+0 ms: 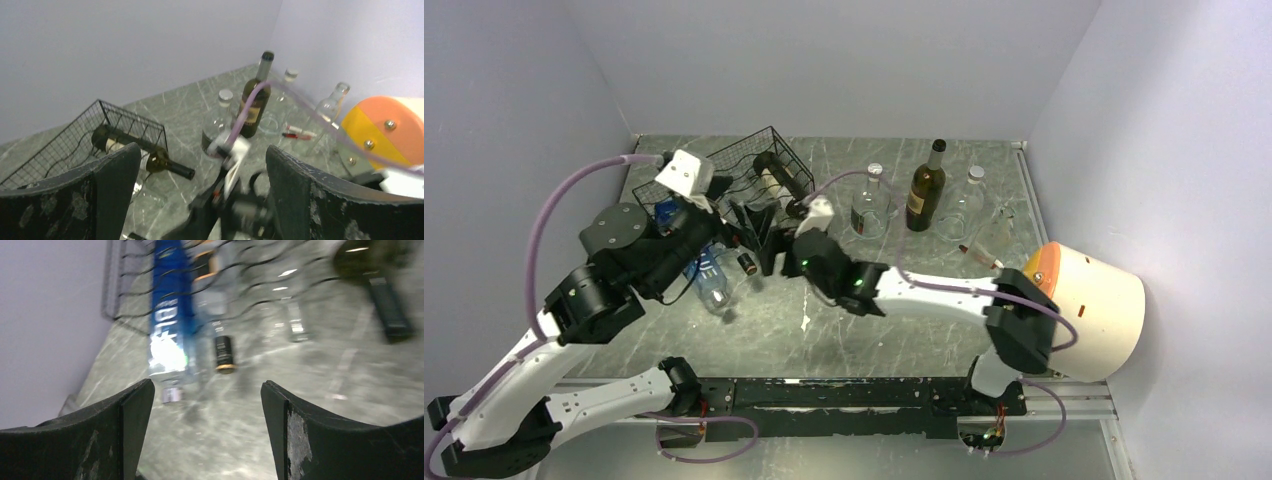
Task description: Put the wine bottle on the wine rack
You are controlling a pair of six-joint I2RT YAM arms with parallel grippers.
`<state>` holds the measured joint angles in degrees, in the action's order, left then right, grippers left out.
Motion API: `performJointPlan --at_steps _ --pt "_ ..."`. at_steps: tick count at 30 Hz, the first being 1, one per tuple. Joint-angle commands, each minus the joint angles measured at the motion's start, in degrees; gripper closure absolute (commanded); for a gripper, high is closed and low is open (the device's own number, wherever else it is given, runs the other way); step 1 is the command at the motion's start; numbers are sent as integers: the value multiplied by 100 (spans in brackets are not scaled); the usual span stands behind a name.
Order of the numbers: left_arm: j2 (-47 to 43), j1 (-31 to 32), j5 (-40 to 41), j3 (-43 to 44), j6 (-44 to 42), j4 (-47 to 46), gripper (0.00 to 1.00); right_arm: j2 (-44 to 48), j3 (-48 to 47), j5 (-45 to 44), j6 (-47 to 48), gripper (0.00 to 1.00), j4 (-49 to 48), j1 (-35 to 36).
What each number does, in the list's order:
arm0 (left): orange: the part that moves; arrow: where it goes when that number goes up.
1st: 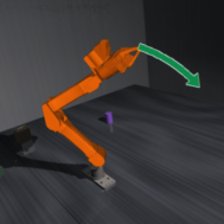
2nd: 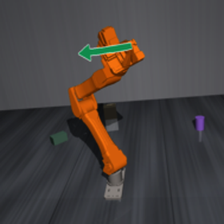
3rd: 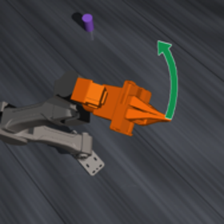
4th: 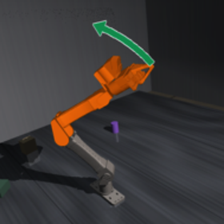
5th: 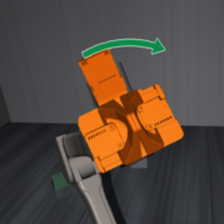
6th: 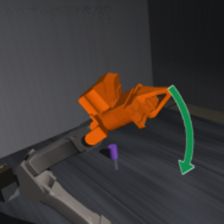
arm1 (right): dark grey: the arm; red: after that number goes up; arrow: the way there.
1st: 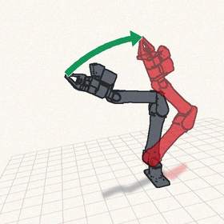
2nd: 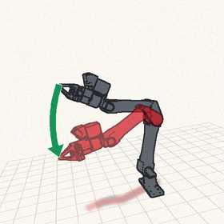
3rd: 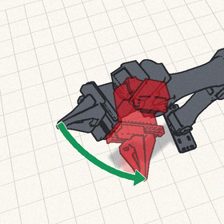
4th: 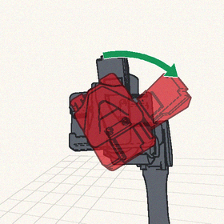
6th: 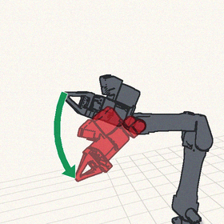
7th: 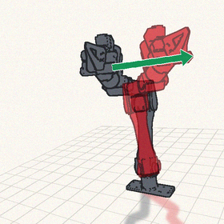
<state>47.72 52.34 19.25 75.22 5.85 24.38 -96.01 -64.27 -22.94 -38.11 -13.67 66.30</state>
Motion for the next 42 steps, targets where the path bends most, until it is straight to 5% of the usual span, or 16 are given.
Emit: performJointPlan --at_steps 1,8,13,18,33,42 --pt "-100 13 280 -493 166 -471 2 1039 393 -744 -157 18 1492 -661" --pt "-299 13 191 -1408 190 -1094 2 2724 585 -1162 431 18 2676 -1815" --pt "-302 13 34 -2060 192 -1465 2 3055 236 -1381 1071 18 3109 -2330" --pt "-184 19 53 -2246 327 -1485 2 2322 -774 -1291 1515 18 3903 -2765" --pt "434 15 451 -1516 2186 -267 2 390 -2177 -56 2286 19 3717 -3326" --pt "-190 13 505 -2076 1710 -793 2 -9 -2315 146 2551 40 3638 -3402"
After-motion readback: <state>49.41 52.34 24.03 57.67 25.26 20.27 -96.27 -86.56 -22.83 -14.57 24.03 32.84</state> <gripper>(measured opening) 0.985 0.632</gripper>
